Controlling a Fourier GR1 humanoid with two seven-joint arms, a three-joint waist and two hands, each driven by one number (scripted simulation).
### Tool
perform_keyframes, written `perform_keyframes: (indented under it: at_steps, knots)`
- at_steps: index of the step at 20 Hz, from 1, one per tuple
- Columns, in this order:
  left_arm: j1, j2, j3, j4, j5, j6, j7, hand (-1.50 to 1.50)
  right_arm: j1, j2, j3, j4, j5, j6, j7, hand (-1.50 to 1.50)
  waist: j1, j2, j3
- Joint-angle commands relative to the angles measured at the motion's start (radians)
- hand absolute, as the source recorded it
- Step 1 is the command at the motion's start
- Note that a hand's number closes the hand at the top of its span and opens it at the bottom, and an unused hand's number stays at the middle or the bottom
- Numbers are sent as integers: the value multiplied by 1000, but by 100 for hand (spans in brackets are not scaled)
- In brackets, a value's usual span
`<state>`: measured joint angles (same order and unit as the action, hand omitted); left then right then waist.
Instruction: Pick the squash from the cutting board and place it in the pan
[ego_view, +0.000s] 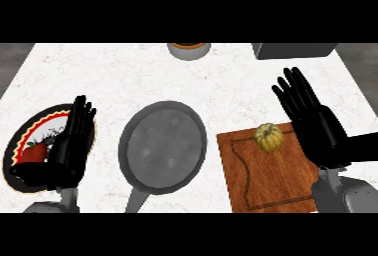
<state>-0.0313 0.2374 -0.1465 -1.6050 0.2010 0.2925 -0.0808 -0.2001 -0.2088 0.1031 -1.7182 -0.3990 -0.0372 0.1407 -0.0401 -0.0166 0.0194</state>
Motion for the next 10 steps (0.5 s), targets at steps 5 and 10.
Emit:
perform_keyframes:
  at_steps: [5, 10]
  knots:
    - [-7, 204, 60, 136, -98, -8, 172, 0, -170, -195, 99, 165, 364, -81, 170, -150, 91, 36, -25]
    - [51, 212, 63, 181, -101, -1, 197, 0, -120, -402, 2, 205, 691, -271, 145, 150, 3, 30, -39]
